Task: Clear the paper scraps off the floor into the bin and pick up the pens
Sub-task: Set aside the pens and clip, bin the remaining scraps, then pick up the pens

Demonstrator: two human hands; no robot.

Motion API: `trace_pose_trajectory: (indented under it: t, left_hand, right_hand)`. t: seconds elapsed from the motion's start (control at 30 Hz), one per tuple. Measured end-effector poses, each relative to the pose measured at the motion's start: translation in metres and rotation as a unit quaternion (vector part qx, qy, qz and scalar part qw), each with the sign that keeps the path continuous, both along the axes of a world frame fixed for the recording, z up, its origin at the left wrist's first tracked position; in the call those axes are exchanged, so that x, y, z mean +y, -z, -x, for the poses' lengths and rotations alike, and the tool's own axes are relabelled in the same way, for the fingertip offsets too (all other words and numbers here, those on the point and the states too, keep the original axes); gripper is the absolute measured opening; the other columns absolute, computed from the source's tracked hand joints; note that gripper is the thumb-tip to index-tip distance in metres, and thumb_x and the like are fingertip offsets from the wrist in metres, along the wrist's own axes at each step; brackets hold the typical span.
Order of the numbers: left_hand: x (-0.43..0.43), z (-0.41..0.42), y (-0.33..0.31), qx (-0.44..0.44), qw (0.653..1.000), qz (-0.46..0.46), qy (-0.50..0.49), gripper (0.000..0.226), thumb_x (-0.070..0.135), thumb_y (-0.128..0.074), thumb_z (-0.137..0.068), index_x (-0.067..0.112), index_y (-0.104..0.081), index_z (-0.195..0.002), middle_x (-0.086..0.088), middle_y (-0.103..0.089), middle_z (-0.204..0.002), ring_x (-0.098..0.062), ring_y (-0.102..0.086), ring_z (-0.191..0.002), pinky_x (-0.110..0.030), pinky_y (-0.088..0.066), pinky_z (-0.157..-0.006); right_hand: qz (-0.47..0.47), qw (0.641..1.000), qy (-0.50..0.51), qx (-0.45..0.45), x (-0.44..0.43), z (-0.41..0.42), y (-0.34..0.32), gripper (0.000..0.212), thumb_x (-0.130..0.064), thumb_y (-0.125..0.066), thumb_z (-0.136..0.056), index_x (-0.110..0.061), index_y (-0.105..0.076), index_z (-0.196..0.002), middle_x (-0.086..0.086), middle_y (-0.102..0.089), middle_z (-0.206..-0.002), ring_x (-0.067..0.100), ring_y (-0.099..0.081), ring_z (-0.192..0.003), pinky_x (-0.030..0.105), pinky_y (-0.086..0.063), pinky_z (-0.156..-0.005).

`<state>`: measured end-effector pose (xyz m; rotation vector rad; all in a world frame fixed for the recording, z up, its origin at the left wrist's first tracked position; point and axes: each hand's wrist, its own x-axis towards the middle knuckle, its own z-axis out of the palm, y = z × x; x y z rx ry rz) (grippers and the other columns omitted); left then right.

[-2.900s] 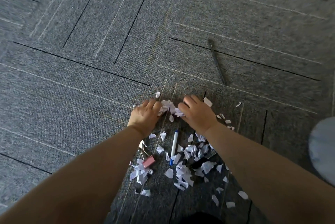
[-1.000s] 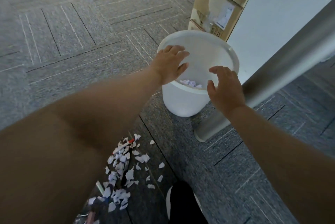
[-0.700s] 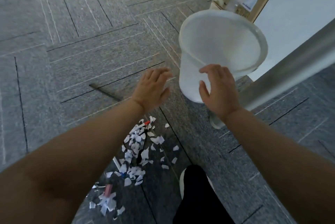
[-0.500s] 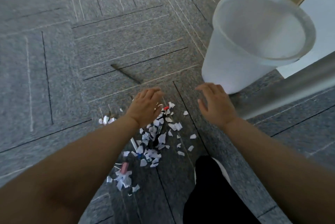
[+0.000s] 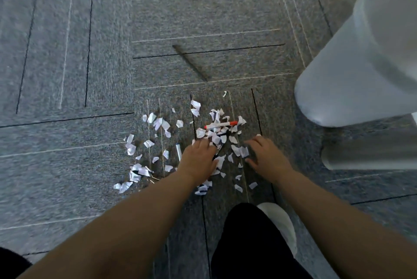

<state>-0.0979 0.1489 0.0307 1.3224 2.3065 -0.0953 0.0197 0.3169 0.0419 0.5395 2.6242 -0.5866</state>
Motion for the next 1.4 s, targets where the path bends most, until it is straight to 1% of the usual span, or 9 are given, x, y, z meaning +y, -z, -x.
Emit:
trace_pose_trajectory:
  t: [0.33, 0.47, 0.6, 0.8, 0.97, 1.07, 1.17, 1.27, 1.4]
  left_hand:
    - [0.032, 0.013, 0.005, -0.033, 0.997, 0.016, -0.074, 0.032, 0.039, -0.047, -0.089, 0.014, -0.05, -0.109, -0.005, -0.057, -0.109, -0.025, -0.056, -0.099, -0.036, -0.043, -0.077]
    - [0.025, 0.021, 0.001, -0.026, 0.992, -0.045, -0.113, 0.024, 0.035, -0.044, -0.087, 0.016, -0.051, -0.098, -0.001, -0.057, -0.093, -0.019, -0.055, -0.086, -0.03, -0.043, -0.072]
    - [0.011, 0.045, -0.005, -0.042, 0.99, -0.063, -0.115, 0.02, 0.034, -0.041, -0.089, 0.019, -0.048, -0.099, 0.003, -0.059, -0.077, -0.012, -0.058, -0.068, -0.024, -0.051, -0.063]
    - [0.001, 0.085, -0.022, -0.028, 0.986, -0.069, -0.149, 0.019, 0.034, -0.041, -0.092, 0.021, -0.052, -0.101, 0.004, -0.063, -0.073, -0.012, -0.061, -0.06, -0.025, -0.053, -0.054]
    - [0.019, 0.123, -0.016, 0.036, 0.981, -0.076, -0.174, 0.028, 0.036, -0.033, -0.096, 0.018, -0.041, -0.116, 0.0, -0.054, -0.103, -0.015, -0.055, -0.066, -0.027, -0.05, -0.055]
    - [0.037, 0.145, -0.011, 0.039, 0.97, -0.091, -0.22, 0.023, 0.024, -0.038, -0.096, 0.018, -0.042, -0.118, -0.003, -0.052, -0.115, -0.02, -0.057, -0.082, -0.034, -0.052, -0.075]
    - [0.053, 0.163, -0.007, 0.081, 0.969, -0.06, -0.224, 0.038, 0.007, -0.053, -0.088, 0.025, -0.045, -0.12, -0.003, -0.053, -0.127, -0.024, -0.046, -0.117, -0.043, -0.027, -0.107]
    - [0.057, 0.173, -0.008, 0.115, 0.965, -0.052, -0.229, 0.059, 0.002, -0.06, -0.079, 0.026, -0.039, -0.129, -0.004, -0.043, -0.138, -0.024, -0.03, -0.131, -0.048, -0.01, -0.113]
    - [0.039, 0.164, -0.004, 0.088, 0.961, -0.05, -0.256, 0.056, 0.022, -0.052, -0.089, 0.022, -0.024, -0.138, -0.006, -0.021, -0.149, -0.027, -0.017, -0.138, -0.051, -0.002, -0.113]
  right_hand:
    - [-0.015, 0.992, -0.112, 0.062, 0.031, 0.071, 0.017, 0.035, -0.014, -0.052, -0.088, -0.01, -0.05, -0.123, 0.013, -0.05, -0.119, 0.031, -0.044, -0.11, 0.039, -0.046, -0.084]
    - [-0.01, 0.99, -0.122, 0.077, 0.039, 0.093, 0.021, 0.018, -0.022, -0.053, -0.089, -0.011, -0.055, -0.102, 0.009, -0.051, -0.105, 0.026, -0.048, -0.098, 0.035, -0.045, -0.071]
    - [-0.009, 0.986, -0.149, 0.079, 0.047, 0.107, 0.022, 0.017, -0.026, -0.055, -0.088, -0.013, -0.056, -0.099, 0.008, -0.051, -0.103, 0.025, -0.049, -0.095, 0.033, -0.045, -0.069]
    - [0.016, 0.989, -0.138, 0.047, 0.054, 0.099, 0.02, 0.016, -0.024, -0.058, -0.084, -0.014, -0.056, -0.096, 0.007, -0.05, -0.099, 0.024, -0.053, -0.085, 0.034, -0.047, -0.068]
    - [0.09, 0.99, -0.087, 0.062, 0.059, 0.099, 0.019, 0.012, -0.012, -0.062, -0.081, -0.016, -0.051, -0.082, 0.0, -0.053, -0.085, 0.017, -0.052, -0.076, 0.029, -0.045, -0.067]
    - [0.124, 0.989, -0.047, 0.061, 0.063, 0.099, 0.016, 0.008, -0.011, -0.065, -0.081, -0.013, -0.06, -0.086, -0.001, -0.059, -0.084, 0.013, -0.053, -0.077, 0.025, -0.042, -0.069]
    - [0.158, 0.984, -0.015, 0.088, 0.065, 0.101, 0.011, 0.01, -0.011, -0.066, -0.081, -0.01, -0.065, -0.091, 0.001, -0.065, -0.089, 0.011, -0.056, -0.08, 0.023, -0.043, -0.073]
    - [0.194, 0.973, 0.028, 0.121, 0.065, 0.109, 0.003, 0.013, -0.01, -0.065, -0.081, -0.011, -0.065, -0.094, -0.005, -0.062, -0.085, 0.006, -0.057, -0.075, 0.011, -0.042, -0.07]
    - [0.225, 0.956, 0.1, 0.158, 0.062, 0.136, 0.001, 0.009, -0.01, -0.064, -0.082, -0.016, -0.063, -0.089, -0.007, -0.06, -0.08, 0.006, -0.055, -0.07, 0.011, -0.045, -0.058]
